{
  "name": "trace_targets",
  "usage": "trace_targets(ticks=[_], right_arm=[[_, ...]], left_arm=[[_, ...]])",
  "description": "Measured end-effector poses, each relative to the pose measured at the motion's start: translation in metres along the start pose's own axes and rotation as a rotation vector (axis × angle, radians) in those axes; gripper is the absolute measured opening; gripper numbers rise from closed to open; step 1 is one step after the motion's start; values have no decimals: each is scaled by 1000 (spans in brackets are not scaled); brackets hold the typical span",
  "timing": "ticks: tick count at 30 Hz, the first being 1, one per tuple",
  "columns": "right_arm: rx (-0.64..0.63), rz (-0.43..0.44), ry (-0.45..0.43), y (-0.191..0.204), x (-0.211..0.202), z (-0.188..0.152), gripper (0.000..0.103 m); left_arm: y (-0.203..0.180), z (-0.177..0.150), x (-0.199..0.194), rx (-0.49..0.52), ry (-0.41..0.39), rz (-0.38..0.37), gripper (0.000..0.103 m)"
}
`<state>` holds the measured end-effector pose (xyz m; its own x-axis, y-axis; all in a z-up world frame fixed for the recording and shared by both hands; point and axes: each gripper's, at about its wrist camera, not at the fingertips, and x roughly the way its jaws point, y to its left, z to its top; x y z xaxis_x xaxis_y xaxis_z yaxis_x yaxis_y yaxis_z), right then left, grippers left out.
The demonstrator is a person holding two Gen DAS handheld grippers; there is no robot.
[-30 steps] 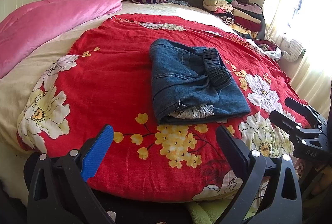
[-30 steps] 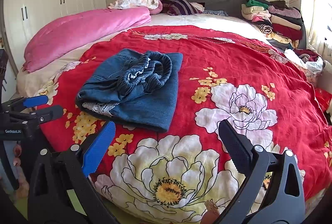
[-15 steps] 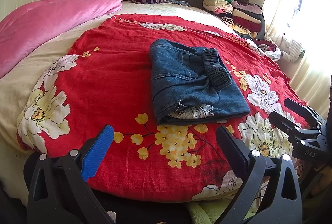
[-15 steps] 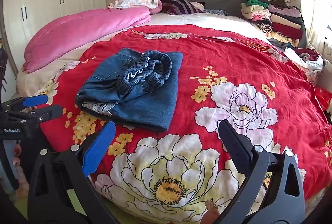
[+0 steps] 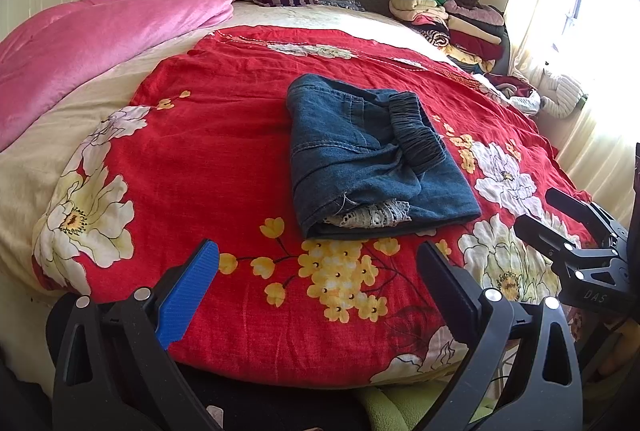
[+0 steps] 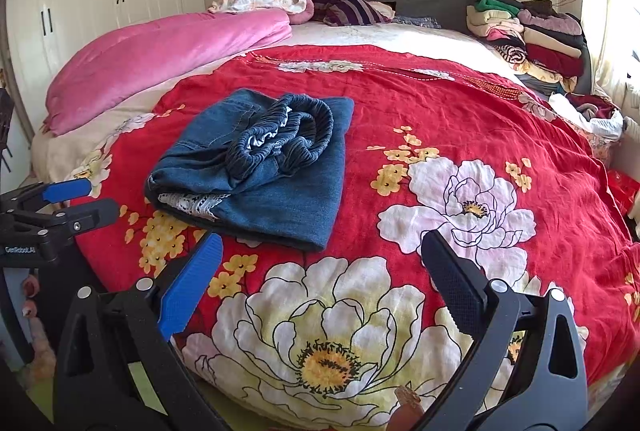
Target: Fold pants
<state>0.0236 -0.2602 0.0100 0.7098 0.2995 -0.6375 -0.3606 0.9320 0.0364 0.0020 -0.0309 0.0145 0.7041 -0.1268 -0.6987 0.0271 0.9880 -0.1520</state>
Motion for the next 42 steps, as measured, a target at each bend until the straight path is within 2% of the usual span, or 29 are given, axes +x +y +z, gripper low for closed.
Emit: trace_targets(ticks=[21, 27, 31, 33, 35, 38, 39, 42], right_arm=[[-5, -15, 4, -4, 1, 2, 94], [3, -27, 4, -8, 2, 2, 94], [17, -46, 8, -17, 3, 1, 94], [50, -54, 13, -32, 5, 3, 94], [95, -105, 11, -58, 7, 6, 94], [149, -204, -8, -103, 8, 17, 94], [167, -229, -6, -122, 10, 21, 94], [182, -333, 35, -187, 25, 37, 94]], left_arm=[[1, 1, -1, -6, 10, -13, 99], [2, 3, 4, 2, 24, 47, 99], [13, 5, 10, -21, 41, 51, 99], [26, 11, 12, -46, 27, 51, 99], [46, 25, 15, -83, -1, 72, 99], [87, 58, 32, -110, -2, 156, 99], [106, 70, 42, -124, 9, 210, 99], [162, 107, 77, -175, 66, 292, 99]])
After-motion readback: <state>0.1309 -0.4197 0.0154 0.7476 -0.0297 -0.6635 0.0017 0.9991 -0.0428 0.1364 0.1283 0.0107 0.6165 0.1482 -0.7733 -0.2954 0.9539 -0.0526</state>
